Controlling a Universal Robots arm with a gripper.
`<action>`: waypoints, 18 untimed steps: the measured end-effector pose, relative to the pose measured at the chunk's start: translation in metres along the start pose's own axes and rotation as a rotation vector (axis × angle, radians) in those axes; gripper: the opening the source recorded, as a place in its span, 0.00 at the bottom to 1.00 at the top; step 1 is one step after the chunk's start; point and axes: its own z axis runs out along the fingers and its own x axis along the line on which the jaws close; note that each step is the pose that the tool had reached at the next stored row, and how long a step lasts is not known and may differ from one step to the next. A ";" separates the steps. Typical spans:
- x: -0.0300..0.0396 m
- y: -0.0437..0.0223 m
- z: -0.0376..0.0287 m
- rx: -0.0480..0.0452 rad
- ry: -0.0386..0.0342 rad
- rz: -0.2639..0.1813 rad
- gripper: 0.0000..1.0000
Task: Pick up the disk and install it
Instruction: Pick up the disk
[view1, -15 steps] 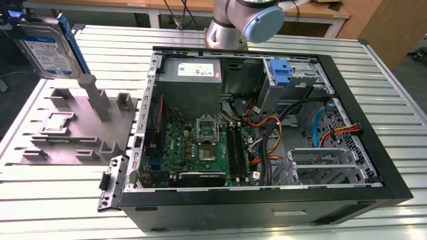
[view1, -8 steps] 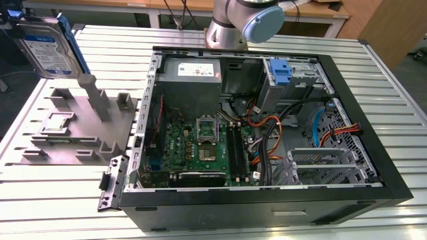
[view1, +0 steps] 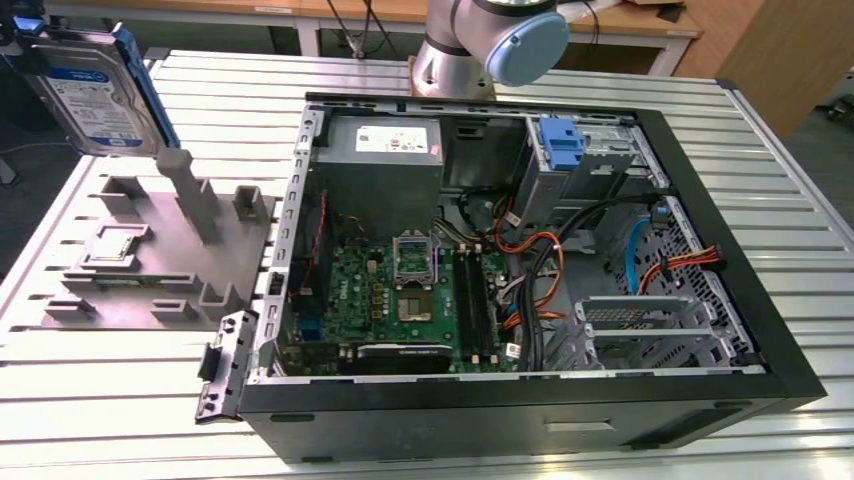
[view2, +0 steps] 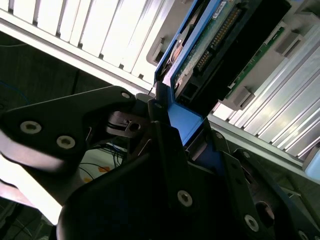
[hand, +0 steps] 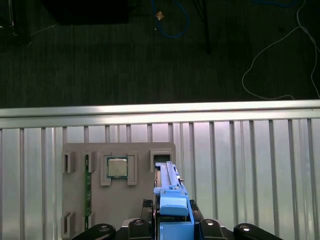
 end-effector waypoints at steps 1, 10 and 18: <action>0.0000 0.0000 0.0000 0.0000 0.0000 0.000 0.37; -0.0002 0.0001 -0.0040 -0.0001 0.0001 0.000 0.37; -0.0006 0.0003 -0.0114 0.0000 0.0004 0.000 0.37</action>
